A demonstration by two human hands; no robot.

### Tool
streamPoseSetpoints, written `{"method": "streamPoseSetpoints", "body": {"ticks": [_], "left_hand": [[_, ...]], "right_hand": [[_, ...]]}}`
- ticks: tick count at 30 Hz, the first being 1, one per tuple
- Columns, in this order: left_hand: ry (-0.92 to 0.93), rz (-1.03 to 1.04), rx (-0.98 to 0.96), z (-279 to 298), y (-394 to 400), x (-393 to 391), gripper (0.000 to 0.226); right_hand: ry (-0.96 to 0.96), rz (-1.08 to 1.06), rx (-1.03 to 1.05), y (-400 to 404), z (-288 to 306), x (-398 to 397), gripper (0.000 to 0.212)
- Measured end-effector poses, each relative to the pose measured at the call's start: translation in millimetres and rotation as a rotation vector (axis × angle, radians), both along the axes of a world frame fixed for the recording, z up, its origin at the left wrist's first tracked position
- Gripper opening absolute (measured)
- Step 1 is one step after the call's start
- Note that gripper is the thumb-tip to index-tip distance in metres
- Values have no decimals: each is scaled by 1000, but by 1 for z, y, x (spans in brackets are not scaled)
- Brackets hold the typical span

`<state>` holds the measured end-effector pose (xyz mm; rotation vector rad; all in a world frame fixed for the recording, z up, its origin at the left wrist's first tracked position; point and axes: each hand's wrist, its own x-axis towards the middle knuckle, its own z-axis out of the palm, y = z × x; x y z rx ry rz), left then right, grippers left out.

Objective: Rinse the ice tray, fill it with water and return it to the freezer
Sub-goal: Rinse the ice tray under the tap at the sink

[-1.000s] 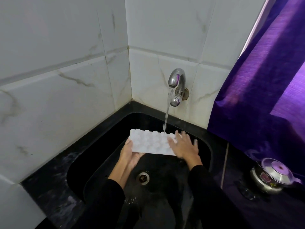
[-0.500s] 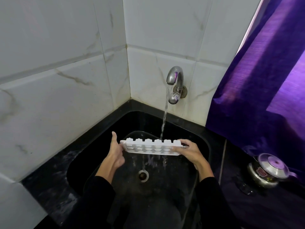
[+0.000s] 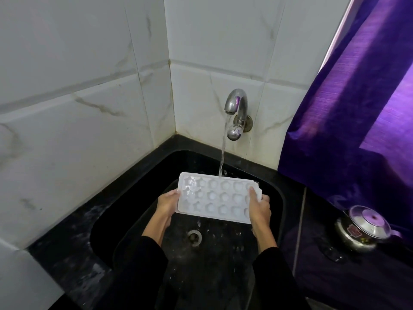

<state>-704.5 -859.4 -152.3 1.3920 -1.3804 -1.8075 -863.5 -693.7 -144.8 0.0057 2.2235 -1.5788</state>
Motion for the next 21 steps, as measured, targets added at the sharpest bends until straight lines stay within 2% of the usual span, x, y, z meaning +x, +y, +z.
{"method": "streamPoseSetpoints", "body": {"ticks": [2, 4, 7, 14, 21], "left_hand": [[27, 23, 39, -1, -2, -3, 27], [53, 36, 69, -1, -3, -6, 25], [78, 53, 111, -4, -2, -12, 24], [156, 38, 215, -5, 17, -28, 22], [334, 7, 388, 1, 36, -47, 32]], "right_hand": [[-5, -32, -41, 3, 0, -4, 26], [9, -53, -65, 7, -1, -6, 17], [29, -96, -102, 11, -1, -7, 20], [41, -392, -336, 15, 1, -5, 29], [67, -617, -437, 19, 5, -6, 25]]}}
